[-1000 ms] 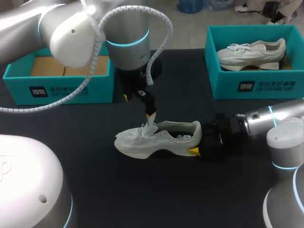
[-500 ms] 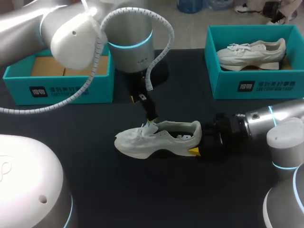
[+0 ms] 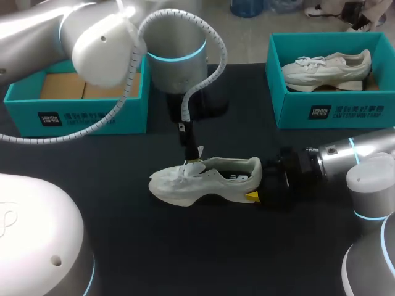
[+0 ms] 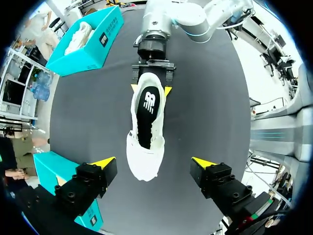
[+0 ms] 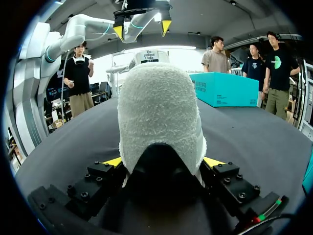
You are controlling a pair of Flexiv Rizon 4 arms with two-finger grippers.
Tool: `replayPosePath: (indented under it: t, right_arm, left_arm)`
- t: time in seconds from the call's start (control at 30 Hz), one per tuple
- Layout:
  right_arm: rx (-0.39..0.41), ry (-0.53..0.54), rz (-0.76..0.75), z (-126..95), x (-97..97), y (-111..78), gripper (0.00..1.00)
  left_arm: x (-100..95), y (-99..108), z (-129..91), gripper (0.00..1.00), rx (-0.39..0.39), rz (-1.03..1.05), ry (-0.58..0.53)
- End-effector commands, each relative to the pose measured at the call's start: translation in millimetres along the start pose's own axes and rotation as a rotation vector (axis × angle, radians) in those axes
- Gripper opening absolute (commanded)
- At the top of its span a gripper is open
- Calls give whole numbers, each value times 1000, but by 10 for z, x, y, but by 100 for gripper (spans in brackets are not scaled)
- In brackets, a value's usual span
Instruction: Take the shoe out of the shoebox, open the shoe tongue, remove and reinsert the insole, then place the shoe into the shoebox
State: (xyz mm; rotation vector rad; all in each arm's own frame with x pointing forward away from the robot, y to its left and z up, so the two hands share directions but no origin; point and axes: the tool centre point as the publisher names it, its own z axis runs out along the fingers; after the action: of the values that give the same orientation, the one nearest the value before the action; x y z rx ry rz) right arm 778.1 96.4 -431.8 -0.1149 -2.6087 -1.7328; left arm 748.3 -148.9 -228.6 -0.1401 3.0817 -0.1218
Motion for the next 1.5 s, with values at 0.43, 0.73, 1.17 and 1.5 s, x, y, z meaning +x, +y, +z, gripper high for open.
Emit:
replayPosePath:
  t: [0.43,0.73,1.17,1.5]
  right_arm:
    - [1,-2,0,24,1,-30,0]
    - [1,-2,0,24,1,-30,0]
    - [1,-2,0,24,1,-30,0]
    - [1,-2,0,24,1,-30,0]
  left_arm:
    - [195,-655,262,0,-46,108,-114]
    - [46,-770,663,0,-67,95,-116]
    - [-61,-770,1025,0,-119,67,-83]
    - [20,-680,1244,0,-157,96,-63]
